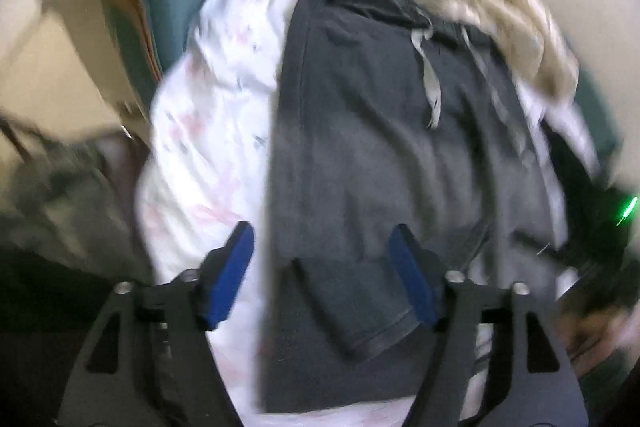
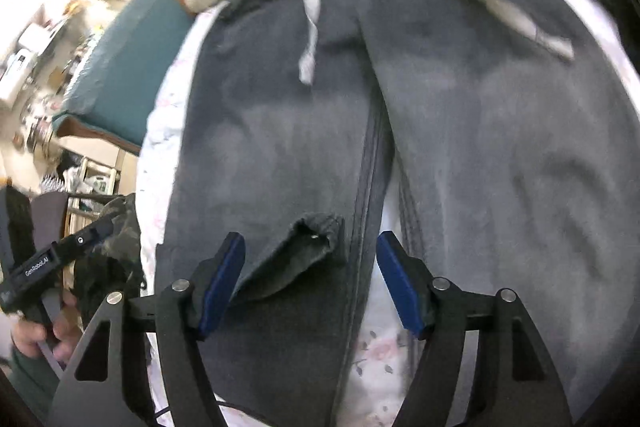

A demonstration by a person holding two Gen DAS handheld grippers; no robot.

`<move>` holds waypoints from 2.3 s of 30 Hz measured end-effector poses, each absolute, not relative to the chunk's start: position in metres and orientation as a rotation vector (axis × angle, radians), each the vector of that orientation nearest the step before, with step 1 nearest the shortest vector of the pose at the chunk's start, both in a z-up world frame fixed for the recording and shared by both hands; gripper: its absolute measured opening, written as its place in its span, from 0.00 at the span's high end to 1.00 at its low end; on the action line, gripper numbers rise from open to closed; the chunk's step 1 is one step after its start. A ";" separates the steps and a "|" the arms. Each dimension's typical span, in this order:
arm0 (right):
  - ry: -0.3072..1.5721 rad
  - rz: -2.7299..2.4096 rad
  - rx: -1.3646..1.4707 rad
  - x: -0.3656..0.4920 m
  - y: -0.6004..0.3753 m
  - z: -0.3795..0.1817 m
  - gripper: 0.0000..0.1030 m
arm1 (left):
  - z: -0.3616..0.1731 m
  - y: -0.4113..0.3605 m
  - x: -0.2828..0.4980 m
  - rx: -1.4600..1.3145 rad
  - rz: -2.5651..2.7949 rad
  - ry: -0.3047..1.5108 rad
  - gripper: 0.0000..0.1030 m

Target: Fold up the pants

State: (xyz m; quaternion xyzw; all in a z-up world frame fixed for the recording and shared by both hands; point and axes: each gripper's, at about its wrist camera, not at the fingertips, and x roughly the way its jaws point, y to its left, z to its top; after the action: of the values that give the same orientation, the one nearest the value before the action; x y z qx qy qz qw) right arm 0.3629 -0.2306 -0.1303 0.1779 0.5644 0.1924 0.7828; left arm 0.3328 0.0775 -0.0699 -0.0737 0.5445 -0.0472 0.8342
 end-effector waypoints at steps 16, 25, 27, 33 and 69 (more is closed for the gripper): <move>1.236 0.488 -0.298 0.318 -0.144 -0.174 0.33 | -0.155 0.010 0.284 0.419 -0.227 1.333 0.30; 1.193 0.392 -0.164 0.378 -0.145 -0.176 0.34 | -0.131 0.058 0.376 0.184 -0.032 1.187 0.30; 1.196 0.321 -0.057 0.404 -0.156 -0.171 0.34 | -0.120 0.078 0.398 0.065 0.040 1.143 0.30; 1.159 0.269 0.015 0.430 -0.171 -0.148 0.33 | -0.090 0.086 0.392 -0.062 -0.109 1.126 0.30; 1.216 0.582 0.065 0.408 -0.189 -0.174 0.92 | -0.124 0.049 0.373 0.063 -0.375 1.150 0.97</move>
State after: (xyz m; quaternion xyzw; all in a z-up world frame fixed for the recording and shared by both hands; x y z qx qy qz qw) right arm 0.4083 -0.1889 -0.1740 0.0301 0.5628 0.2695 0.7808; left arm 0.3728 0.0487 -0.1237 0.0296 0.5406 -0.1764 0.8220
